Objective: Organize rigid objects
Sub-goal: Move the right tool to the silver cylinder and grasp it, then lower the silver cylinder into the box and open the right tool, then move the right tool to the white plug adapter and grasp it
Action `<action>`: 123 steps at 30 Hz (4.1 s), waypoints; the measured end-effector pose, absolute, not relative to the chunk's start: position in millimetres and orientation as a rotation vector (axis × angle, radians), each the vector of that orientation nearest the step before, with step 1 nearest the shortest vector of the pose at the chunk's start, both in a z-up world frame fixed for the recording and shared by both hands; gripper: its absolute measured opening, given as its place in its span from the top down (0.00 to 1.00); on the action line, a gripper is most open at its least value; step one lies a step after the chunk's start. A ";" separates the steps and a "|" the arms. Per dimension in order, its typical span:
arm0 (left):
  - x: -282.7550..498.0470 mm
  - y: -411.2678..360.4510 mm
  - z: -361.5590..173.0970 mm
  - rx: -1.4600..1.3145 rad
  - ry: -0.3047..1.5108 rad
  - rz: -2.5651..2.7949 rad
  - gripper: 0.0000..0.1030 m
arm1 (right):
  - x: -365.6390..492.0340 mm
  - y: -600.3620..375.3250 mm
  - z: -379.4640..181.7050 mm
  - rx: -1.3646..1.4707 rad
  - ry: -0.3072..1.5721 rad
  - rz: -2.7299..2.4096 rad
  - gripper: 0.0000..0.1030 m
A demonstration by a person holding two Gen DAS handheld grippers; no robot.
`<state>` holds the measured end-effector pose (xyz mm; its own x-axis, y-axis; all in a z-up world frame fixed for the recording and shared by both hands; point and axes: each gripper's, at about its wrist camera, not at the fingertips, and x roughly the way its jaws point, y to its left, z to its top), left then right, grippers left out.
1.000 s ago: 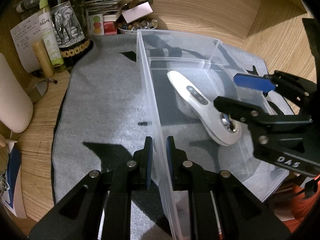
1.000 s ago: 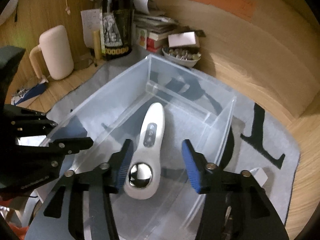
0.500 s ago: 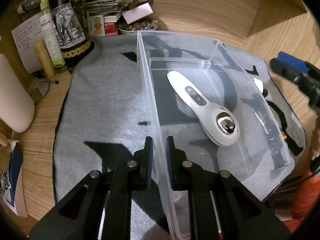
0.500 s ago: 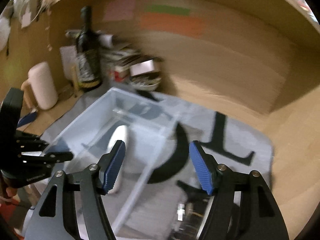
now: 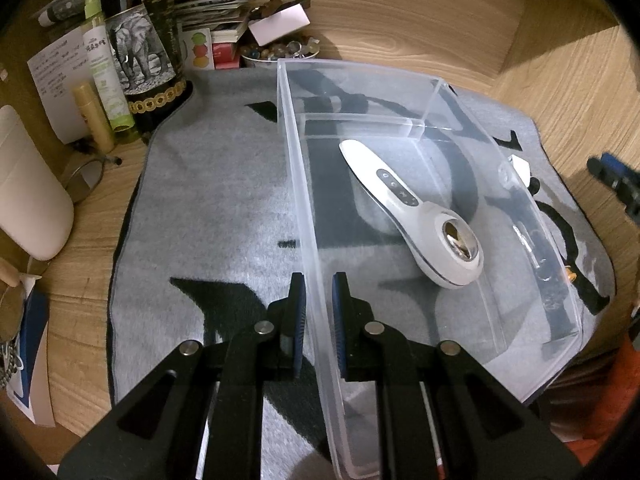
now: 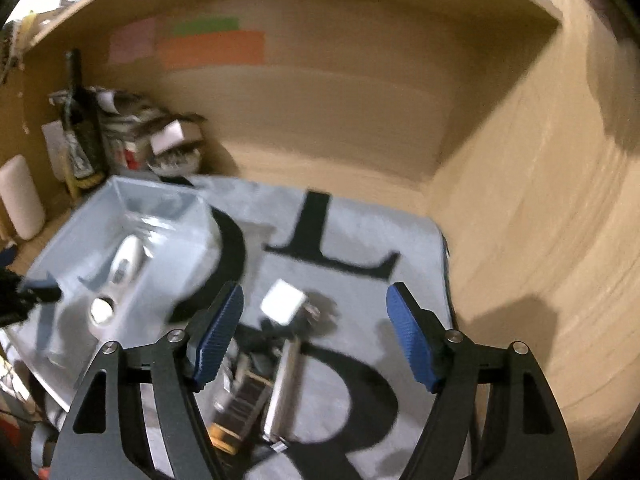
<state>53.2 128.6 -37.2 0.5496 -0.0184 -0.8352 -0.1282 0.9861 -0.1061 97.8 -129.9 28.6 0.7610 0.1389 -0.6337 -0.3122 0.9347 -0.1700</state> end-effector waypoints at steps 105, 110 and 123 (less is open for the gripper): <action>54.3 135.1 -45.9 -0.185 1.004 0.075 0.88 | 95.9 4.0 21.3 -0.413 0.656 0.631 0.42; 53.9 136.6 -45.9 -0.191 1.005 0.082 0.90 | 93.4 -20.0 32.4 -0.391 0.622 0.586 0.33; 54.1 135.8 -44.9 -0.209 1.013 0.116 0.92 | 109.0 -88.2 30.3 -0.322 0.645 0.446 0.32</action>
